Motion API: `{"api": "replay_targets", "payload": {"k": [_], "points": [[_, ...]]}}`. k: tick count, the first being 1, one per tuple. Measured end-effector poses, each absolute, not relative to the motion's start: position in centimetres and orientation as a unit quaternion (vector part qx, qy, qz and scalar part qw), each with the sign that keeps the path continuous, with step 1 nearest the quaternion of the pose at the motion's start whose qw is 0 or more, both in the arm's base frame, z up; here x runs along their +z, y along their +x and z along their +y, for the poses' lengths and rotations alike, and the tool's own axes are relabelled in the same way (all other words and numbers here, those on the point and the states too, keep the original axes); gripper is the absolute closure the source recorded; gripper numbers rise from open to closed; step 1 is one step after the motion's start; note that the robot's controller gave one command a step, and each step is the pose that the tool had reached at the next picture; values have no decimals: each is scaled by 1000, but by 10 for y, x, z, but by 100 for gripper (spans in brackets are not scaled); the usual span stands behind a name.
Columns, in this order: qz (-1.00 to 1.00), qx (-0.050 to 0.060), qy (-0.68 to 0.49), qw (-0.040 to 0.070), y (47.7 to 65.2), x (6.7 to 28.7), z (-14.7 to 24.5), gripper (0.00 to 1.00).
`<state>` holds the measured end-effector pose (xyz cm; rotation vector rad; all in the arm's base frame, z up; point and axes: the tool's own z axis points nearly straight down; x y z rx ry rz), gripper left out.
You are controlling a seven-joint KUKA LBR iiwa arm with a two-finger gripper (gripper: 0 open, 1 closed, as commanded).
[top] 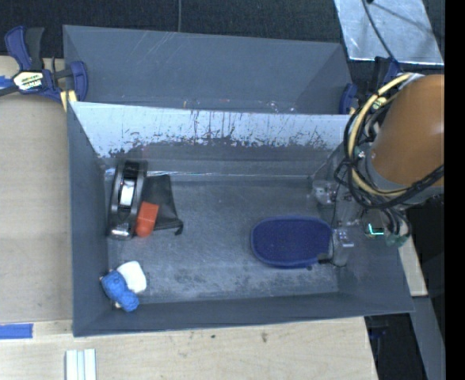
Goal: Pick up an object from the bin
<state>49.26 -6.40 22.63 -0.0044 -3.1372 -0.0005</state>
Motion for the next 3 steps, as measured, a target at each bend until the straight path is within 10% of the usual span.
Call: {"api": "replay_targets", "payload": {"k": [1,2,3], "points": [[-995,0,103,-4,503,69,-85,0],[-995,1,104,-6,504,74,-85,100],[-996,1,86,-7,577,228,-80,100]]}}
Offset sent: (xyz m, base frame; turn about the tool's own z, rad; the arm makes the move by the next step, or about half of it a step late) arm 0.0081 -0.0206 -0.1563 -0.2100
